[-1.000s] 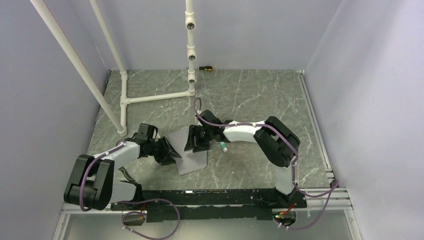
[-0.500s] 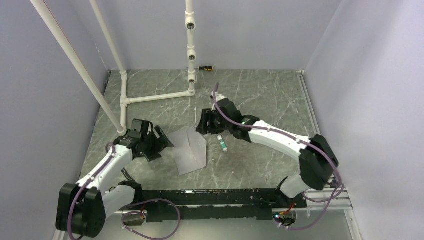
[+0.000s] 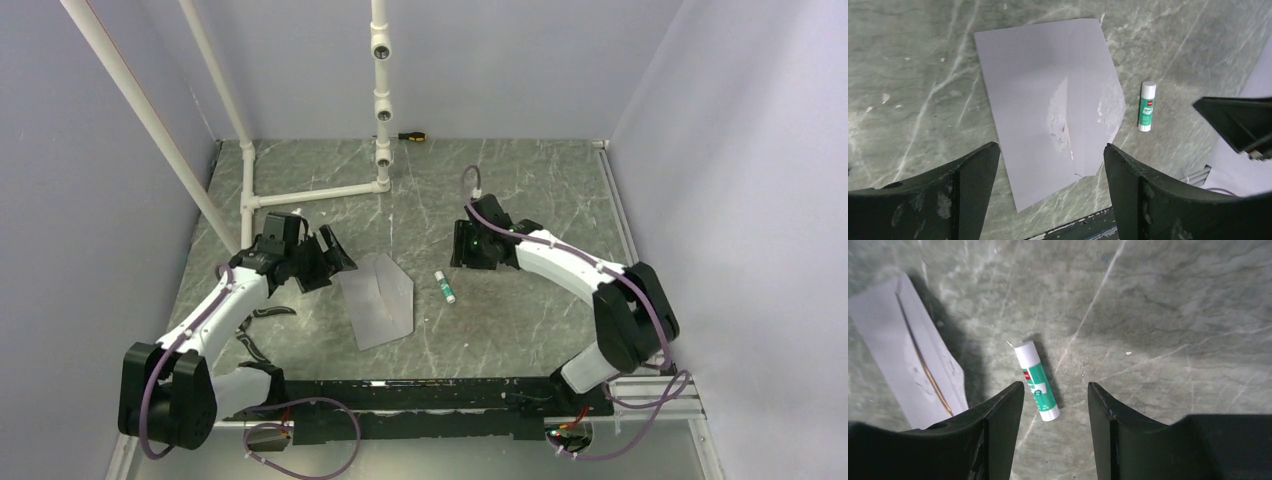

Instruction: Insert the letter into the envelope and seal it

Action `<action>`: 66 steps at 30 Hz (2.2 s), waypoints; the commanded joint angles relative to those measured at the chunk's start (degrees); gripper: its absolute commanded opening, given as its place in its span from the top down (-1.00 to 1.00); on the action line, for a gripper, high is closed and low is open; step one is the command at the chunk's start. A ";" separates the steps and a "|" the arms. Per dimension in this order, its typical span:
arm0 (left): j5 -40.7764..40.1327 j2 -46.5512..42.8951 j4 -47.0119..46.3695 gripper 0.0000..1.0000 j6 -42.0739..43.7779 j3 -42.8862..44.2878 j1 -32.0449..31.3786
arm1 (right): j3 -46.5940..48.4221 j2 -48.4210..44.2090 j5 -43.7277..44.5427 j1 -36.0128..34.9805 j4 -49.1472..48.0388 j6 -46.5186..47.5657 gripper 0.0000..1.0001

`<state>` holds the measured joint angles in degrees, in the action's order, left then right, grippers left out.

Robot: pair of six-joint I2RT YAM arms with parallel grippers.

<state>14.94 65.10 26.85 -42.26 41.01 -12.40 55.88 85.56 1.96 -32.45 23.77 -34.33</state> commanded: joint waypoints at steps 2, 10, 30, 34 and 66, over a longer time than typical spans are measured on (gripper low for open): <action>4.51 0.49 -5.90 -0.72 3.39 2.44 0.12 | 4.01 4.65 -4.93 -1.27 5.31 6.45 -0.07; 4.05 1.52 -8.16 -0.85 3.93 3.63 0.19 | 6.50 10.84 -3.10 -6.29 8.96 10.07 -0.11; 4.25 -6.32 -9.33 -0.82 0.82 1.59 0.19 | 18.88 23.62 3.06 -8.74 13.98 10.50 0.14; 5.87 -5.89 -9.56 -0.82 0.30 2.04 0.19 | 18.38 24.07 2.38 -8.80 13.07 10.16 0.47; 31.03 8.33 -50.35 -0.17 -18.63 11.51 -12.80 | 5.25 -10.48 -29.40 -0.15 -39.61 -34.60 0.76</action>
<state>44.03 72.36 -12.67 -54.78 54.19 -24.91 61.58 77.19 -23.11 -32.56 -8.67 -63.51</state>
